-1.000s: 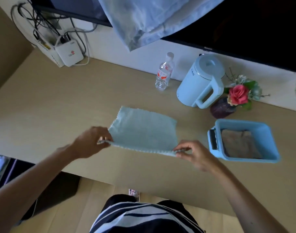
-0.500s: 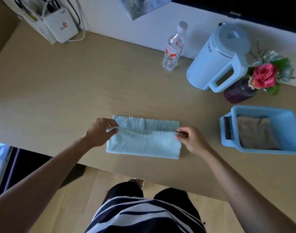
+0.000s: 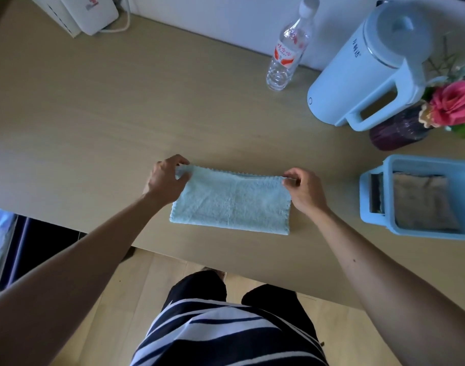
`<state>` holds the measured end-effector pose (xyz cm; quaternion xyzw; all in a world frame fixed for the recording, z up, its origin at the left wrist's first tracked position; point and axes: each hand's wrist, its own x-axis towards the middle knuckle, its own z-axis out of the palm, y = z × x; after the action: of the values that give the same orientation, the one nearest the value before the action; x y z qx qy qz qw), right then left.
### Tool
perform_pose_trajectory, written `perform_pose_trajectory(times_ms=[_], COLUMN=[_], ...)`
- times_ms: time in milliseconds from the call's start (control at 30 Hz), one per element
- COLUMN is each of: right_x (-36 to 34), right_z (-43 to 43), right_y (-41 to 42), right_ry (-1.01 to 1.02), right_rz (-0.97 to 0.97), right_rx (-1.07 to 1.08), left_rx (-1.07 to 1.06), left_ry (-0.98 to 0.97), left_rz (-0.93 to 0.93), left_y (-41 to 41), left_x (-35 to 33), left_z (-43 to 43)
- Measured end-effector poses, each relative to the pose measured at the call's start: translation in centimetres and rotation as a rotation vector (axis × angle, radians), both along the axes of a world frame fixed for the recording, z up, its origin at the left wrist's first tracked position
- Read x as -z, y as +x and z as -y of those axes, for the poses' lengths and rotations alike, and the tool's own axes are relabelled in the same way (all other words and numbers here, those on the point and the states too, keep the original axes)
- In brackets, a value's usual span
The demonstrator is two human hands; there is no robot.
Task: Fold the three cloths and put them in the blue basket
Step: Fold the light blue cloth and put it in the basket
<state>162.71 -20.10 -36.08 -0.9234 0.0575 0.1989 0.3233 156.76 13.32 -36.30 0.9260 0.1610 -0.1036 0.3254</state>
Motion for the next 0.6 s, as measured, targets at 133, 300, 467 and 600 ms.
perform_pose_trajectory(times_ms=[133,300,467,600], right_x=[0.4,0.3,2.9,2.8], right_z=[-0.2,-3.2,-3.0,-0.9], right_y=[-1.6,-4.4,-7.1,-8.7], right_ry=[-0.278,-0.206,-0.354,-0.464], right_rz=[0.351,0.352,0.113,0.152], right_rx=[-0.098,-0.481,-0.668,-0.677], left_rx=[0.116,0.516,0.505,0.584], left_ry=[0.296,0.296,0.294,0.375], left_rz=[0.188,0.209,0.017,0.029], left_y=[-1.3,-4.0,-5.6,-5.1], left_x=[-0.2,1.2,4.2,5.0], left_z=[1.5,5.7,7.4,6.5])
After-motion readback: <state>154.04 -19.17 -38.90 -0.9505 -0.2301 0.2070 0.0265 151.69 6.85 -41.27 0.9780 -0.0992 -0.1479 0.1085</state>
